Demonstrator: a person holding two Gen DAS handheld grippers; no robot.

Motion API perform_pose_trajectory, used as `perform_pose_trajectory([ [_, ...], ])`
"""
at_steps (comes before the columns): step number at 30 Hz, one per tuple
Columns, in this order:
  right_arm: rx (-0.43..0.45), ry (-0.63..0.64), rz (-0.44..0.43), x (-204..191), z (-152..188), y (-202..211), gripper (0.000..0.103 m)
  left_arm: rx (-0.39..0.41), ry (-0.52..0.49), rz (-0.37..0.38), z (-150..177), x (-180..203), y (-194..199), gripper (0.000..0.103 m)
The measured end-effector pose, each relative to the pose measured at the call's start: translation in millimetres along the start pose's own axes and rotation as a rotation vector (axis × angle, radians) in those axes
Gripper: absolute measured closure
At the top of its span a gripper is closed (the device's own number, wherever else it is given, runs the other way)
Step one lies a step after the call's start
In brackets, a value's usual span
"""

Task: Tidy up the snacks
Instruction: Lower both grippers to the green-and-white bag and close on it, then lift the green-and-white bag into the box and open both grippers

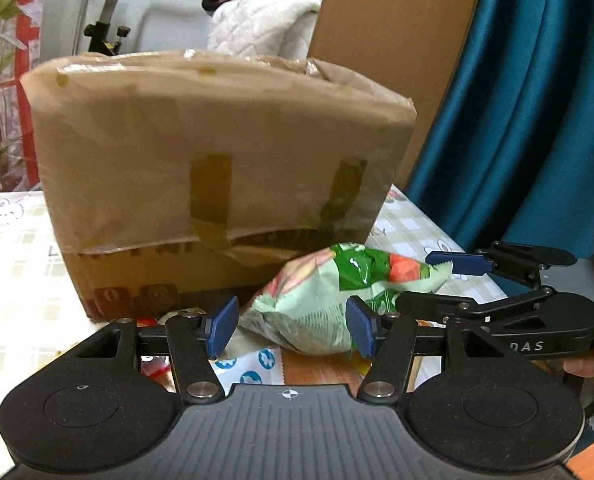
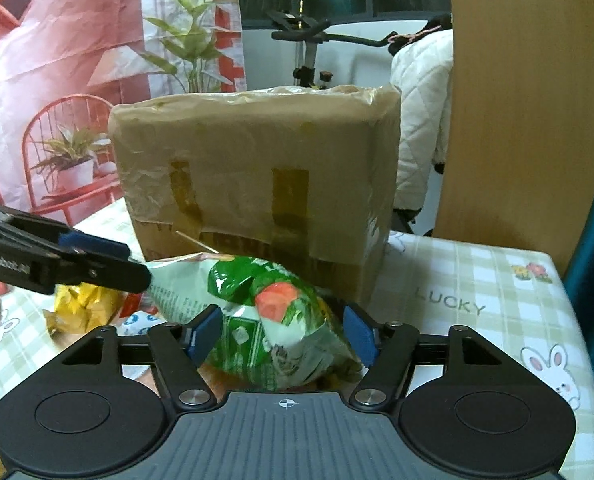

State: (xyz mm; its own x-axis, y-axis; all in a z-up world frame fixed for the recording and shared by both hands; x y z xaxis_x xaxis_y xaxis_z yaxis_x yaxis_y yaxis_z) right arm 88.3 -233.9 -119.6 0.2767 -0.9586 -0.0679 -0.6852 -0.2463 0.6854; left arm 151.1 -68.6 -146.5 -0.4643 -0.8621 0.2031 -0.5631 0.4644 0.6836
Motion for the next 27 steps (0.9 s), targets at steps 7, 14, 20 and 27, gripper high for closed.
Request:
perform_pose_trajectory([
  [7, -0.039, -0.005, -0.007, -1, 11, -20, 0.039, -0.036, 0.025, 0.018, 4, -1, -23, 0.041],
  [14, -0.018, -0.051, -0.021, 0, 13, -24, 0.063, -0.048, 0.016, 0.029, 3, 0, -42, 0.044],
  [20, -0.005, -0.052, -0.018, -4, 13, -13, 0.071, -0.038, -0.056, 0.045, 1, 15, -35, 0.059],
  [27, 0.047, -0.041, -0.040, -15, 0, 20, 0.077, 0.030, -0.048, 0.074, -3, 23, 9, 0.060],
])
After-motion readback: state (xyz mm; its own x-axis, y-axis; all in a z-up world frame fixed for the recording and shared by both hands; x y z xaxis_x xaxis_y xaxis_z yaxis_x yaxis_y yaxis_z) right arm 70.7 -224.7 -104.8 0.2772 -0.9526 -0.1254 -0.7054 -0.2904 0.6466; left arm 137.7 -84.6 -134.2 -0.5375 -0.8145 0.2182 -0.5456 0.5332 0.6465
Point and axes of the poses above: each gripper's, at about its wrist camera, not at the fingertips, and y roughly against the way its jaws point, x to its right, z to its underside, the point moved 6 cm from there along -y, roughly the way its jaws point, and after that the axes turned 6 degrees about -x, right-handed, at the moved point
